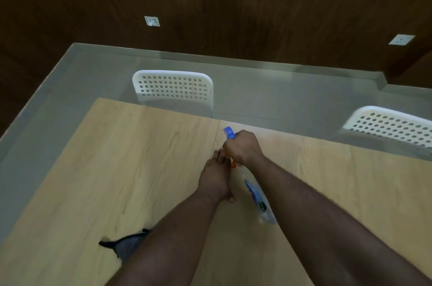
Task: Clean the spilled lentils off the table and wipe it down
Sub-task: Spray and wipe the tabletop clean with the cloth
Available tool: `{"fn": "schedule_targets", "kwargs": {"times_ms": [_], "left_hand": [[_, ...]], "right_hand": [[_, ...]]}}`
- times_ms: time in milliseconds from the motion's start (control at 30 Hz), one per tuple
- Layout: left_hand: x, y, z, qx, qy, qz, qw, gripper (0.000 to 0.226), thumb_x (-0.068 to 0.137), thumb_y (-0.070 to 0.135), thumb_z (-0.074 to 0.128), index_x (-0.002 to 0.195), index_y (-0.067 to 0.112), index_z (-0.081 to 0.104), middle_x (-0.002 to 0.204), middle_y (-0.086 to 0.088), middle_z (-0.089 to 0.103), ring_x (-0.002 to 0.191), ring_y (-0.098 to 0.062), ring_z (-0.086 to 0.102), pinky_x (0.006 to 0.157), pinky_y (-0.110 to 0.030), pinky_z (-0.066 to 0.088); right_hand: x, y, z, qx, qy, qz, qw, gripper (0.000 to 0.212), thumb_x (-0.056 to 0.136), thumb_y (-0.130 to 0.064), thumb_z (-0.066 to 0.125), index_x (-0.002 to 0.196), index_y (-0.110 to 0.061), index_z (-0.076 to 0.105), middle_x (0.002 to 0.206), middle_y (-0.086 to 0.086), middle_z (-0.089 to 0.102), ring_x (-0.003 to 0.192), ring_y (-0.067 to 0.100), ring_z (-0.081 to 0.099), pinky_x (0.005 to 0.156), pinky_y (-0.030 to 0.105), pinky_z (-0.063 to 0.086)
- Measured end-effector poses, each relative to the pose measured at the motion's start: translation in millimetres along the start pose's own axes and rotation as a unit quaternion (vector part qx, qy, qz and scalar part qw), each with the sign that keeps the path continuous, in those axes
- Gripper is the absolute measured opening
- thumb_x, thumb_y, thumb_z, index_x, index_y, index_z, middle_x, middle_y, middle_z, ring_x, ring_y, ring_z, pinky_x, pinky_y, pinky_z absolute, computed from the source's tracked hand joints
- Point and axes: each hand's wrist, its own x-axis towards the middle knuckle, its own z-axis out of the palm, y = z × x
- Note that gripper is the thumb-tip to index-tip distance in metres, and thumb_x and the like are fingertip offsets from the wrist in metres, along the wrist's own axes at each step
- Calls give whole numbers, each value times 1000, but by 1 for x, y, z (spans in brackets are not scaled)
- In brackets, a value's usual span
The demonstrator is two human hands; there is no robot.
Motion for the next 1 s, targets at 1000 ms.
{"fn": "schedule_targets", "kwargs": {"times_ms": [1000], "left_hand": [[7, 173, 59, 66, -40, 138, 987, 131, 75, 51, 90, 168, 17, 5, 174, -21, -11, 160, -46, -11, 130, -58, 11]], "right_hand": [[-90, 210, -171, 197, 173, 259, 930, 24, 70, -4, 62, 91, 7, 67, 62, 16, 71, 54, 35, 74, 68, 45, 63]]}}
